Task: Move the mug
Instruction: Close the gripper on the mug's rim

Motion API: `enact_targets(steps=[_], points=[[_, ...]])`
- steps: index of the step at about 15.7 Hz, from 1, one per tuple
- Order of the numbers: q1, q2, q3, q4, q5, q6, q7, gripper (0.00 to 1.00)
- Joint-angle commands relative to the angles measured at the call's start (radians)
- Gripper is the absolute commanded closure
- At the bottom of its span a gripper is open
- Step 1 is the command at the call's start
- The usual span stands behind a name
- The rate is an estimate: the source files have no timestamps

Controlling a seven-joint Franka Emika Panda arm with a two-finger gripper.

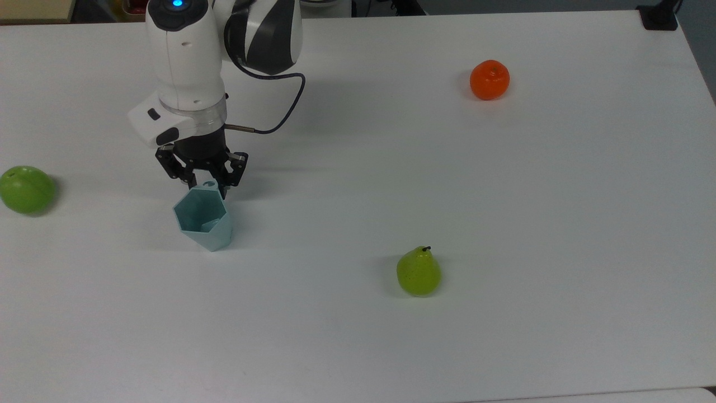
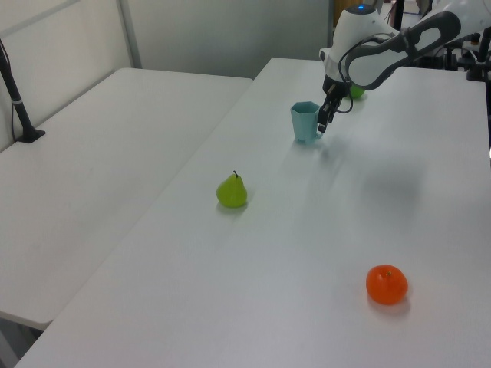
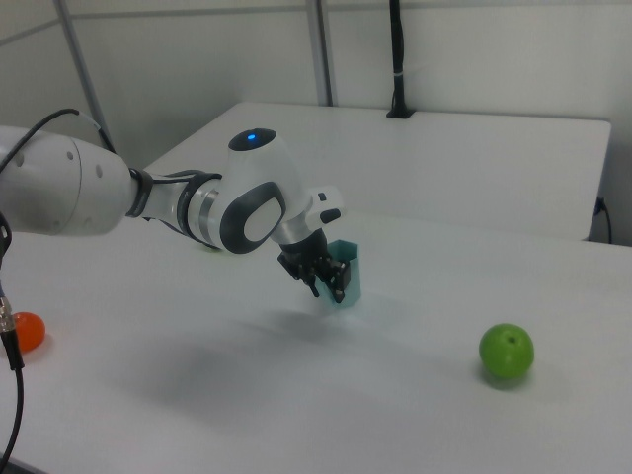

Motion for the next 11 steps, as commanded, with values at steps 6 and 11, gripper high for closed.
enact_targets(steps=[6,11], points=[[0.008,-0.006,-0.001,-0.013,-0.010,0.027,-0.009,1.00],[0.008,-0.052,-0.001,-0.011,0.004,0.013,0.000,1.00]])
